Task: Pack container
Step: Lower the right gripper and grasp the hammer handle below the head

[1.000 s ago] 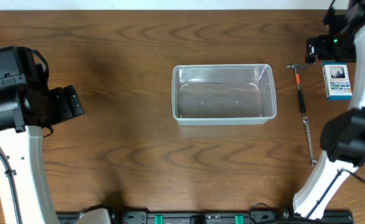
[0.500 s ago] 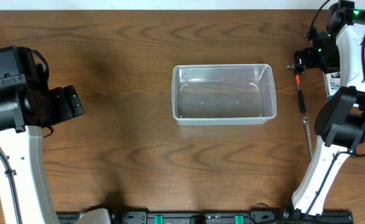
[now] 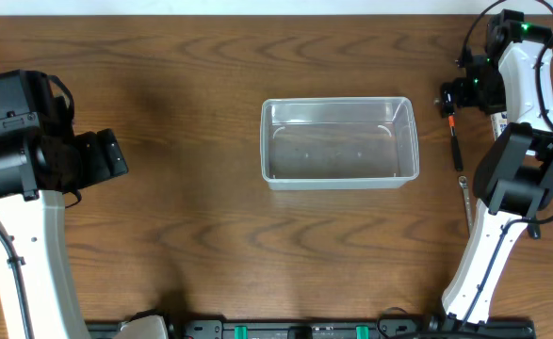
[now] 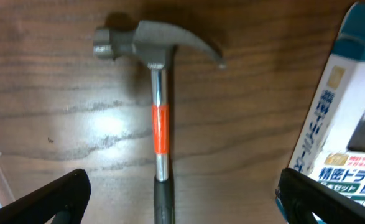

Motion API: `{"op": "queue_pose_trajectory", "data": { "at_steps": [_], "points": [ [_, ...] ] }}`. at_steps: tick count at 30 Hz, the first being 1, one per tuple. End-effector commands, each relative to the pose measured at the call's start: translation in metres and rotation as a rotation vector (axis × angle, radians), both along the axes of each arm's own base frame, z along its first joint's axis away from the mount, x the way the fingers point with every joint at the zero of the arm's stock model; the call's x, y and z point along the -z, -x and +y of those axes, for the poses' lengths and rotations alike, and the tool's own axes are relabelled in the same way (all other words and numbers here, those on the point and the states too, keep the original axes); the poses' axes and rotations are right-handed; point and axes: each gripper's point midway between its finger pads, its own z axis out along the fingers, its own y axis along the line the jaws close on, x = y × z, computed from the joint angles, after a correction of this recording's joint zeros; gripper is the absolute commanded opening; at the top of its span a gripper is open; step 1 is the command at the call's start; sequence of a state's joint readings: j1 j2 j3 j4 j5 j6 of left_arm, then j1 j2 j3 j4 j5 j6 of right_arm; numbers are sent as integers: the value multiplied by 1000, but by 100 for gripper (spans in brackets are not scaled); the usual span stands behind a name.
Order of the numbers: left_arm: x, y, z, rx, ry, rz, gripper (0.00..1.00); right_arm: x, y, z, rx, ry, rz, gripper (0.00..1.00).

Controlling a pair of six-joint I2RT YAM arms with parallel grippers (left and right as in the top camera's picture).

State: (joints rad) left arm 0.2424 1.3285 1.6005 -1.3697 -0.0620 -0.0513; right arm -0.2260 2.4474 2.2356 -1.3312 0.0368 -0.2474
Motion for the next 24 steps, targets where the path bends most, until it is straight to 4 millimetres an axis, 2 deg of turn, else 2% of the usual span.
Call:
{"op": "queue_pose_trajectory", "data": {
  "at_steps": [1, 7, 16, 24],
  "points": [
    [-4, 0, 1, 0, -3, -10, 98, 12, -1, 2, -8, 4, 18, 99],
    [-4, 0, 1, 0, -4, -9, 98, 14, -7, 4, 29, 3, -4, 99],
    [-4, 0, 1, 0, -3, -10, 98, 33, -5, 7, 30, -22, 27, 99],
    [-4, 0, 1, 0, -3, -10, 98, 34, -11, 6, 42, -17, 2, 99]
  ]
}}
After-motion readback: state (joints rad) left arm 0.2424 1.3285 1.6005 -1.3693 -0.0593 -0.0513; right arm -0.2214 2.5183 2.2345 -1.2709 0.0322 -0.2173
